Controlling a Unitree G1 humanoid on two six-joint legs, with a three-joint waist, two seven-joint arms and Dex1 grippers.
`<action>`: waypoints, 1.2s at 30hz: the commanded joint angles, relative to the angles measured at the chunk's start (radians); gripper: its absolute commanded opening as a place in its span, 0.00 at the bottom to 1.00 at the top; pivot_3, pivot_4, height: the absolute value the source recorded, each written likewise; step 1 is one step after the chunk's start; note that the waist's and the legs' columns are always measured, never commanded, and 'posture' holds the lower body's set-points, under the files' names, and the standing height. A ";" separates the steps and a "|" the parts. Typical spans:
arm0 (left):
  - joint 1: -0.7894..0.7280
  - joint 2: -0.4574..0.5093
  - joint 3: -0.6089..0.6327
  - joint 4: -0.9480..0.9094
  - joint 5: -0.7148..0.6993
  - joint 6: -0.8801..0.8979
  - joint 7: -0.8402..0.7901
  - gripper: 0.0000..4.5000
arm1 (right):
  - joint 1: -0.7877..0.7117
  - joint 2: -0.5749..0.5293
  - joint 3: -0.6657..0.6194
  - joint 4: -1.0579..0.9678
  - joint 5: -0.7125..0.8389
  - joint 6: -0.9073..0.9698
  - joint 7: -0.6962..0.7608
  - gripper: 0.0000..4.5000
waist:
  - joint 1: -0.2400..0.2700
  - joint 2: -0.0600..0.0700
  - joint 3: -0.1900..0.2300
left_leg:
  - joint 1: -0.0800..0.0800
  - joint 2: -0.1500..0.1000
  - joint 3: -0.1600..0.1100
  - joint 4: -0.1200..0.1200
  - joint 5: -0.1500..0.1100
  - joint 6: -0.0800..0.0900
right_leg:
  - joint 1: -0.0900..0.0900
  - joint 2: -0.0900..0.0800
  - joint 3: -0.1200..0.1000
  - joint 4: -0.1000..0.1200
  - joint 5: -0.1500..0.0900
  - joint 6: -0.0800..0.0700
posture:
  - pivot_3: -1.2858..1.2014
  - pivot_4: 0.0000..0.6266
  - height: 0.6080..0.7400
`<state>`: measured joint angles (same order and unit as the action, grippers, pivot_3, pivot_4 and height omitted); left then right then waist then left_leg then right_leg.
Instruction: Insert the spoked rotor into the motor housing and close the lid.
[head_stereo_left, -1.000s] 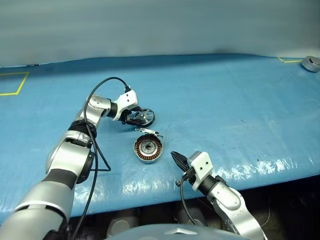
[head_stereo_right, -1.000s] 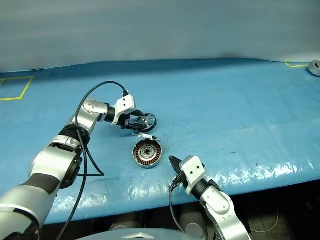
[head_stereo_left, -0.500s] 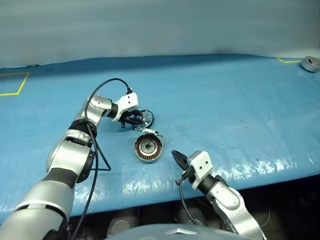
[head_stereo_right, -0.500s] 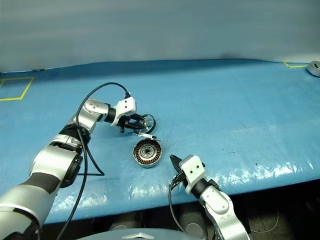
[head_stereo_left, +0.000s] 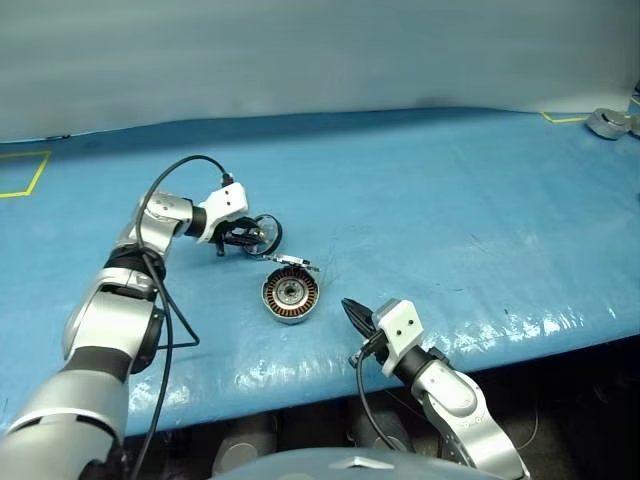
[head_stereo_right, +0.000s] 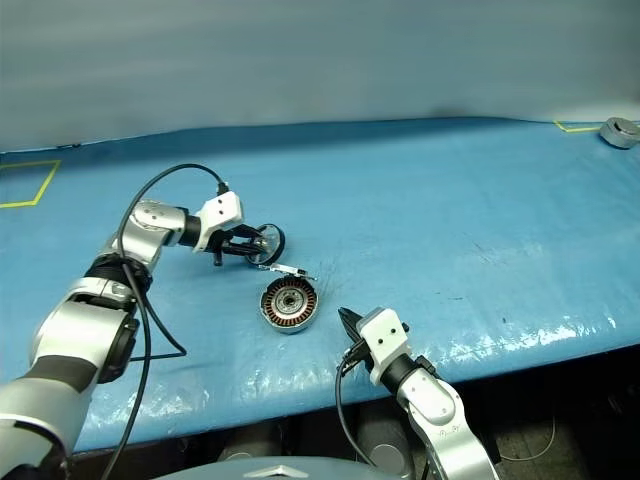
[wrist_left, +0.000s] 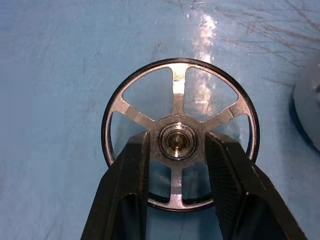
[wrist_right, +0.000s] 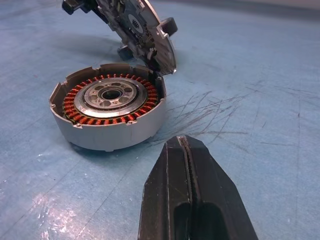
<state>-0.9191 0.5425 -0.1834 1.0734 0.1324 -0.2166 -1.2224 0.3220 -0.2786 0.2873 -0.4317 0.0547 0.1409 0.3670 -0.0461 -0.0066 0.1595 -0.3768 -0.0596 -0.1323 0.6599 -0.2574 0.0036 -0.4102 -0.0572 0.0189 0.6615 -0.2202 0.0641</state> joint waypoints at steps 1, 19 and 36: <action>0.095 0.088 0.045 -0.198 -0.056 0.048 -0.044 0.30 | -0.001 0.006 0.000 -0.009 0.010 -0.011 0.006 0.00 | 0.002 0.000 0.000 | 0.000 0.000 0.000 0.000 0.000 0.000 | 0.000 0.000 0.000 0.000 0.000 0.000 | 0.52 0.24 1.00; 0.786 0.267 0.200 -1.519 -0.516 0.759 0.026 0.30 | 0.008 -0.011 0.002 0.071 0.039 -0.127 0.080 0.00 | 0.032 0.001 0.001 | 0.000 0.001 0.001 -0.003 0.000 0.000 | 0.000 -0.003 0.002 -0.002 -0.004 -0.007 | 0.52 0.24 1.00; 0.613 0.197 -0.058 -1.426 -0.367 0.655 0.119 0.30 | 0.013 -0.006 0.000 0.086 0.021 -0.134 0.054 0.00 | 0.033 0.001 0.001 | 0.000 0.001 0.003 -0.004 0.000 0.000 | -0.001 -0.002 0.003 -0.002 -0.002 -0.004 | 0.52 0.24 1.00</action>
<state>-0.2889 0.7474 -0.2367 -0.3522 -0.2456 0.4721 -1.1067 0.3324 -0.2881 0.2946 -0.3205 0.0796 0.0299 0.4276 -0.0133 -0.0055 0.1605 -0.3764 -0.0587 -0.1296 0.6561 -0.2575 0.0033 -0.4117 -0.0592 0.0214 0.6597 -0.2222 0.0606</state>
